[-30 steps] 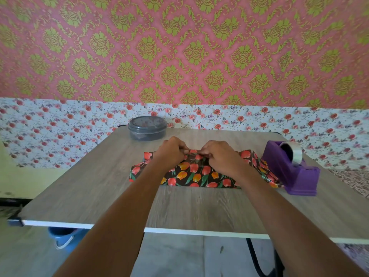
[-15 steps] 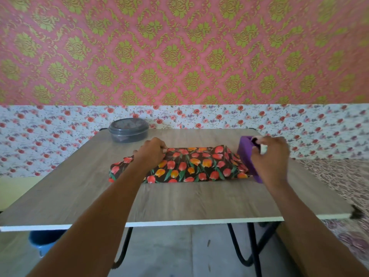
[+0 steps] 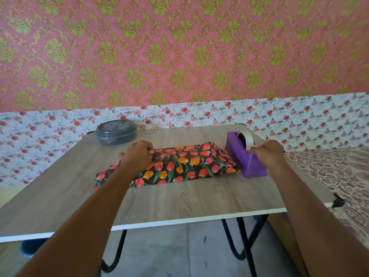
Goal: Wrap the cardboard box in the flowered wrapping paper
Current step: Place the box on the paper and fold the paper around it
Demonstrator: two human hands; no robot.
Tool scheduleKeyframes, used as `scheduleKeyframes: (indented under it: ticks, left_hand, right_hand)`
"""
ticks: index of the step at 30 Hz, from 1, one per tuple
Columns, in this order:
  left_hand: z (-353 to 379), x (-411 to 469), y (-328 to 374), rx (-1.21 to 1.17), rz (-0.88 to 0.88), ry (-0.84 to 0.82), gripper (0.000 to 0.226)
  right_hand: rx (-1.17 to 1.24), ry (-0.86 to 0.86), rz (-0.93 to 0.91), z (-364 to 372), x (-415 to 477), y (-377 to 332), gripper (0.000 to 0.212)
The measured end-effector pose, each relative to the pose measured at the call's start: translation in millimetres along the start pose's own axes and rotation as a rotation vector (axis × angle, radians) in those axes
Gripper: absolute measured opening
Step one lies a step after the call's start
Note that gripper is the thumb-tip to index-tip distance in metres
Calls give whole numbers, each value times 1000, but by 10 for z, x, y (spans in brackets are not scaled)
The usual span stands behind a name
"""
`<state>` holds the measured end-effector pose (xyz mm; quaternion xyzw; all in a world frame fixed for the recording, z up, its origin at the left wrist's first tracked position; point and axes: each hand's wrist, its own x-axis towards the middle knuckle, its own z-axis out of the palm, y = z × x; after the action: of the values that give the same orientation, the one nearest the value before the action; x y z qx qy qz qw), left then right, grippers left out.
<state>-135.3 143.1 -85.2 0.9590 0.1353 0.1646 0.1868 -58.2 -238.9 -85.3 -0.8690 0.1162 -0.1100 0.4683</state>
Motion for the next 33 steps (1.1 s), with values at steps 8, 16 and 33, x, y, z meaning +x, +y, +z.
scheduleKeyframes:
  ticks: [8,16,33]
  left_hand:
    - [26,24,-14,-26,-1,8,18]
    - [25,23,-23,-9,1,-10,18]
    - [-99,94,-104,-144,92,-149,21]
  right_hand:
    - [-7,188,-57,171,-120,20,32]
    - [234,486,-92,333,-345,90,32]
    - [470,331,-187,498,-1061,367,11]
